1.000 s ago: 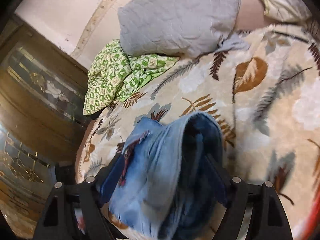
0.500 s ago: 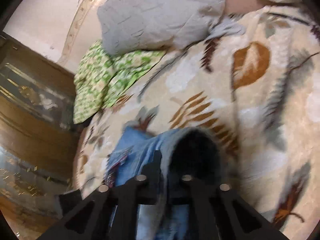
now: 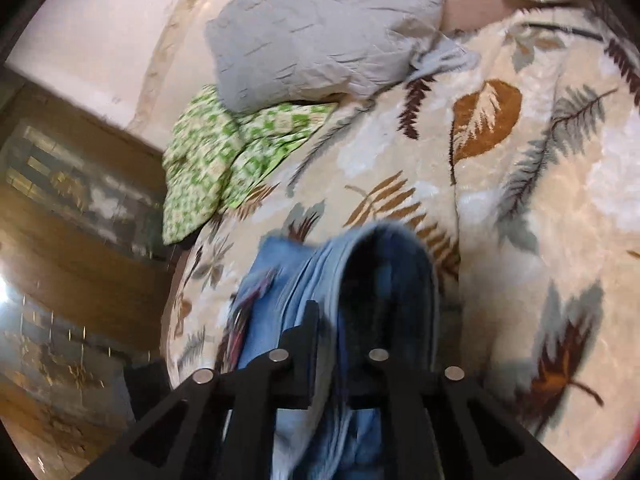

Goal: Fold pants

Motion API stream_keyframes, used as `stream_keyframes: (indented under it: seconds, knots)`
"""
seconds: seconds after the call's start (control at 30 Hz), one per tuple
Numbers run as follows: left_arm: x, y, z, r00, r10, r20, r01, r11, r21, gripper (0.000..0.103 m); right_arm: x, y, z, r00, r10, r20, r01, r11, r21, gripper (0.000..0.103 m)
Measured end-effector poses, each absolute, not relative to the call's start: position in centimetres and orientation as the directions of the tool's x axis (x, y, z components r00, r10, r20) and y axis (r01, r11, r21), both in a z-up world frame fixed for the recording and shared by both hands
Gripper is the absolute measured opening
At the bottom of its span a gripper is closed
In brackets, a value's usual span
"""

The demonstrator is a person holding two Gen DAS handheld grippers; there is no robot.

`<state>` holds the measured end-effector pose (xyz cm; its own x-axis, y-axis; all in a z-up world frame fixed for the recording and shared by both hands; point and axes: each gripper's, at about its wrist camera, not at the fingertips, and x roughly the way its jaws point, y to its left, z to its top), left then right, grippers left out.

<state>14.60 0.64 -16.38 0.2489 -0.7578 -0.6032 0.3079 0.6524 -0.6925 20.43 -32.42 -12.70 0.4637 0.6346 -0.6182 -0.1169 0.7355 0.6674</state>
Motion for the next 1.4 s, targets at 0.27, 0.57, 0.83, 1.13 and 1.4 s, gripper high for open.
stream_keyframes:
  seconds: [0.27, 0.57, 0.83, 1.13, 1.4]
  knots:
    - [18.4, 1.1, -16.1, 0.259, -0.762, -0.594, 0.253, 0.647, -0.72, 0.09, 13.7, -31.6, -11.6, 0.481, 0.648, -0.591, -0.213, 0.74, 0.638, 0.091]
    - [20.9, 0.2, -17.9, 0.19, -0.763, -0.617, 0.193, 0.646, -0.739, 0.096, 15.7, -35.7, -17.3, 0.403, 0.735, -0.545, 0.08, 0.565, 0.821, 0.095]
    - [21.1, -1.0, -19.2, 0.164, -0.734, -0.659, 0.2, 0.679, -0.707, 0.103, 18.4, -33.5, -19.7, 0.348, 0.729, -0.59, 0.09, 0.6, 0.795, 0.1]
    - [21.4, -3.3, -19.2, 0.144, -0.673, -0.725, 0.247, 0.734, -0.632, 0.103, 21.3, -30.8, -21.0, 0.32, 0.704, -0.634, 0.069, 0.65, 0.757, 0.103]
    - [21.6, -2.7, -19.3, 0.159, -0.691, -0.705, 0.208, 0.722, -0.66, 0.101, 20.7, -29.5, -20.2, 0.368, 0.695, -0.617, -0.021, 0.67, 0.742, 0.081]
